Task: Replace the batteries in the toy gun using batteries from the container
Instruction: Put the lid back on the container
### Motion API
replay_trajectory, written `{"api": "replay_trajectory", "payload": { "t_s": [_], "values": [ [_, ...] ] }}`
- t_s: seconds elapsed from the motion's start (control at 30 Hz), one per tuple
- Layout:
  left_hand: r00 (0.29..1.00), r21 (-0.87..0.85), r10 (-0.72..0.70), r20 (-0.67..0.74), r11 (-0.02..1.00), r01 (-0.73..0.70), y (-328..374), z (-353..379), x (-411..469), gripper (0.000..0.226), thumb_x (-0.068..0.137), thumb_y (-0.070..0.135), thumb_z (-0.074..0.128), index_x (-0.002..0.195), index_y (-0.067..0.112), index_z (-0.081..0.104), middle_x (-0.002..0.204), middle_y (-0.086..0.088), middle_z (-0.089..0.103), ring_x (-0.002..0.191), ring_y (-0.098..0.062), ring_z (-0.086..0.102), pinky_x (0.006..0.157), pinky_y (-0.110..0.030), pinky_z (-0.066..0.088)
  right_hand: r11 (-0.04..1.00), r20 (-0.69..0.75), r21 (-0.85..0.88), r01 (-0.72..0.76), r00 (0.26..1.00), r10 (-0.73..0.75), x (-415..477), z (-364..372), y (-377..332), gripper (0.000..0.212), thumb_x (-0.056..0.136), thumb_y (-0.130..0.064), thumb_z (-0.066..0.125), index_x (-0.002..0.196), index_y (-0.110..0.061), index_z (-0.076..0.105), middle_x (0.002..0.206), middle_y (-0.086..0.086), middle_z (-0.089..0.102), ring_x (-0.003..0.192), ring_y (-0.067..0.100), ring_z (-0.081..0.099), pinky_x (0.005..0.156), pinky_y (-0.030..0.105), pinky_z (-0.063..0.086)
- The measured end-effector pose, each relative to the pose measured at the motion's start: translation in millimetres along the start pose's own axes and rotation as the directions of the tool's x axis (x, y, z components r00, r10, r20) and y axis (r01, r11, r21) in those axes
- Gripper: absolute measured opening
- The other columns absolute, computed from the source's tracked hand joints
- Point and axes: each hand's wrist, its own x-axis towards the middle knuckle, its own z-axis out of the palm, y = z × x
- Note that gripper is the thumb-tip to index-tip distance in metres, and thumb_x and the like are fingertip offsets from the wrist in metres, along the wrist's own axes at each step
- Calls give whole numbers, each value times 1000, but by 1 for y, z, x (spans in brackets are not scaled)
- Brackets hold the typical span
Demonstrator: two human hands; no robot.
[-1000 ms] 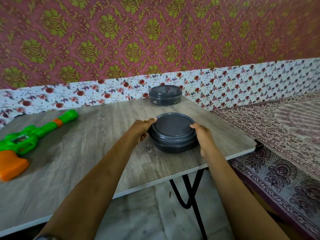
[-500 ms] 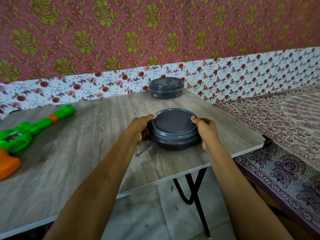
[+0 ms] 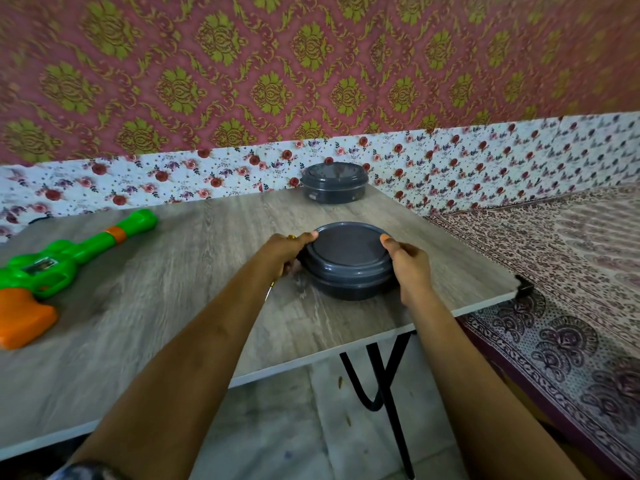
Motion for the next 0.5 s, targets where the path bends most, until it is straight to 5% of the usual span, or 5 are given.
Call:
{"api": "replay_trajectory", "payload": {
  "t_s": [0.1,0.23,0.5],
  "values": [
    [999,154,-13,36,988,7,-4,-5,-11,59,82,66,51,86,7,53,62,-5,45,53,-12,37,51,-23,32,1000,24,-21,-7,1000,7,-1,-2,-1,25,82,-35,66,88,-11,62,98,7,62,94,22,57,81,30,43],
    [997,112,-2,71,994,-6,-14,-6,-24,61,84,64,50,109,8,55,84,-10,59,64,-12,46,55,-23,39,999,34,-37,-3,999,4,-2,-1,-1,23,82,-34,66,83,-12,61,101,9,63,96,23,57,85,31,44],
    [1000,84,-7,11,996,6,-12,-1,-33,50,86,60,51,93,11,55,71,-4,54,54,-11,40,48,-21,33,995,36,-10,-96,995,96,-13,-3,-12,52,78,-39,70,112,-1,60,125,13,59,112,26,54,95,34,42]
  ]
}}
